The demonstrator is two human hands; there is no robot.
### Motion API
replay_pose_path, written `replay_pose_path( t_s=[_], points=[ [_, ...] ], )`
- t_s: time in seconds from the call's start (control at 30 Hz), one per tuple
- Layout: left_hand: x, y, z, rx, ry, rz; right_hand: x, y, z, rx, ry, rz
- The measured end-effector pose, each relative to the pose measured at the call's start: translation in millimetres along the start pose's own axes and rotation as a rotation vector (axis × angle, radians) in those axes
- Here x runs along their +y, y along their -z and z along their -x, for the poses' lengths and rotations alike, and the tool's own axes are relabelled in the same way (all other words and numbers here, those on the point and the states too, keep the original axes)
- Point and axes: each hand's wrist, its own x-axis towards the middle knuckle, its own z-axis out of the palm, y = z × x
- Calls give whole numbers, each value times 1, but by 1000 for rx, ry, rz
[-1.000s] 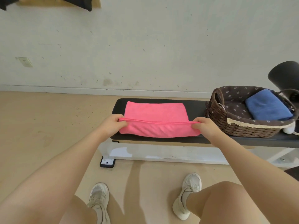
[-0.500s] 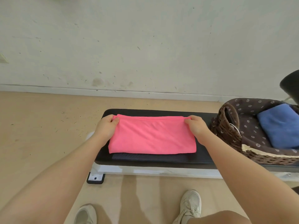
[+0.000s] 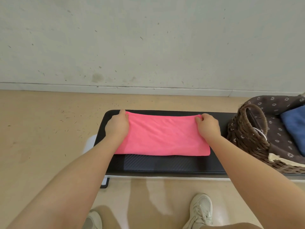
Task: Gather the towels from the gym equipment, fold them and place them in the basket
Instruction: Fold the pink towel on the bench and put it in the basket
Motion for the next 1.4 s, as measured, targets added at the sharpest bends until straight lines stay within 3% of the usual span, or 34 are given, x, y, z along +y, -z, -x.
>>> replay_pose_path(
  t_s=[0.13,0.23,0.33,0.43,0.6,0.83,1.03,1.23,1.33,1.4],
  points=[
    [8,3,12,42,13,-101,-10,-3,16,120,30,324],
    [14,1,23,121,-238,-264,-22,-15,33,134,297,405],
    [22,-11,32,-93,-567,-284,-42,-40,53,-99,593,307],
    [13,-20,35,-309,-545,-262,-44,-59,66,-290,722,461],
    [-1,-19,37,-289,-497,-353,-22,-47,64,-325,583,567],
    [4,-15,41,-288,-466,-365,23,-4,53,-193,154,516],
    [33,-17,46,-303,-368,-308,14,6,62,-41,65,435],
    [79,-34,62,-352,-735,-256,7,16,52,-178,-273,-191],
    [91,-45,66,-362,-770,-274,7,26,51,-279,-420,-564],
    [92,-51,65,-367,-751,-323,3,33,55,-382,-411,-654]
  ],
)
